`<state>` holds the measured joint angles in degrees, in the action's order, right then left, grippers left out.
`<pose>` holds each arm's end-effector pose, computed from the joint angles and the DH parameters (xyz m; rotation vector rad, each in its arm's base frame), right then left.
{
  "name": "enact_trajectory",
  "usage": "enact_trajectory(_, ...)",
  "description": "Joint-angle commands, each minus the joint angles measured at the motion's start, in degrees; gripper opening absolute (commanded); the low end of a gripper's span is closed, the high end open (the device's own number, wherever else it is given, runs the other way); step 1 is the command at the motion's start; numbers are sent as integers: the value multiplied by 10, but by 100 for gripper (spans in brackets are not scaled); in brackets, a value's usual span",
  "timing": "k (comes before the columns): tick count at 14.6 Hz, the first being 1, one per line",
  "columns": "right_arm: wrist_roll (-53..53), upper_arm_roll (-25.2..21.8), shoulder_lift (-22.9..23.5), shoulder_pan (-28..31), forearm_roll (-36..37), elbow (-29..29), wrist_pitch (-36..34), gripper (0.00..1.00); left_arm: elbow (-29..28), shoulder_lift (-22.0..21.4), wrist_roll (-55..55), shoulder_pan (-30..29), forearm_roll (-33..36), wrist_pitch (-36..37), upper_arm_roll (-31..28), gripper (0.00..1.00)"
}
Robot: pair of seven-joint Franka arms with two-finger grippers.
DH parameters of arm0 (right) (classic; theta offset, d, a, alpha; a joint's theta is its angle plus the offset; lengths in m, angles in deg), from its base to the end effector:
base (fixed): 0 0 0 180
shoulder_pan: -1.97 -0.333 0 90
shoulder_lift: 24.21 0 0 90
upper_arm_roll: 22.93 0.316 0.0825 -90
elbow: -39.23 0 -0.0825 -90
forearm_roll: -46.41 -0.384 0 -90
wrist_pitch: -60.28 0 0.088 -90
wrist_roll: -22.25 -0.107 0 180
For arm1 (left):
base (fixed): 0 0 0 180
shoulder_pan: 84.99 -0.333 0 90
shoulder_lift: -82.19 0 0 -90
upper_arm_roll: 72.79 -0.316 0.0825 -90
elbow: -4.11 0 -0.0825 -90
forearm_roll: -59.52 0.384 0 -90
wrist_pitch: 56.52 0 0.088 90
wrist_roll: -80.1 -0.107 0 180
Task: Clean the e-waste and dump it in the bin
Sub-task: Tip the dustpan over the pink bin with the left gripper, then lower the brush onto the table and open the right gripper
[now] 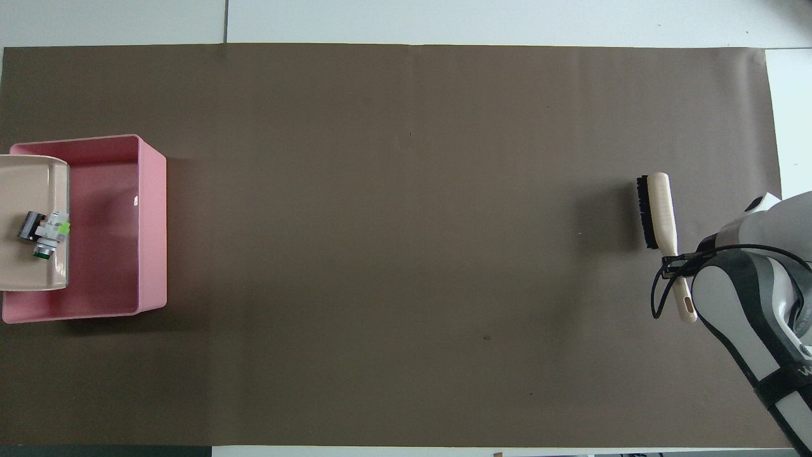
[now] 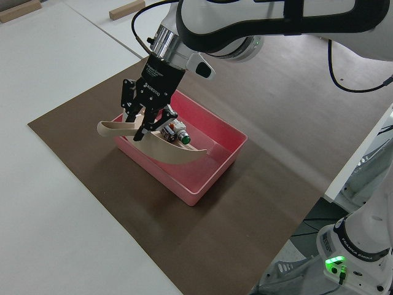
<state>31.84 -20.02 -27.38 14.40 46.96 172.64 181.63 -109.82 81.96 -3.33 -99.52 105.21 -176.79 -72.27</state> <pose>0.4750 -0.0801 0.3486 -3.1169 -0.0102 0.2418 0.5462 0.1717 0.4876 -1.7697 1.8040 0.6074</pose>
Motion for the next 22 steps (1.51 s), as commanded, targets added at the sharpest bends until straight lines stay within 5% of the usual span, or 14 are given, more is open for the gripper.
enact_trajectory(1,16,6,-15,12,7,25,27,2,-39,-34,76,31,92,33,-3,0)
enact_trajectory(5,17,6,-18,14,7,38,44,11,-37,-41,117,77,177,118,-1,0)
enact_trajectory(7,17,7,-18,13,7,38,40,35,-32,-41,119,103,209,159,0,0)
enact_trajectory(10,18,7,-18,8,7,31,29,93,-29,-42,122,127,231,189,0,0)
enact_trajectory(11,17,7,-16,6,7,24,25,100,-32,-47,129,129,250,196,1,0)
enact_trajectory(18,-63,10,-12,-54,7,-80,-2,100,-68,-43,181,152,330,221,4,0)
enact_trajectory(22,-109,11,-4,-71,9,-205,-103,100,-78,-34,216,178,356,260,4,0)
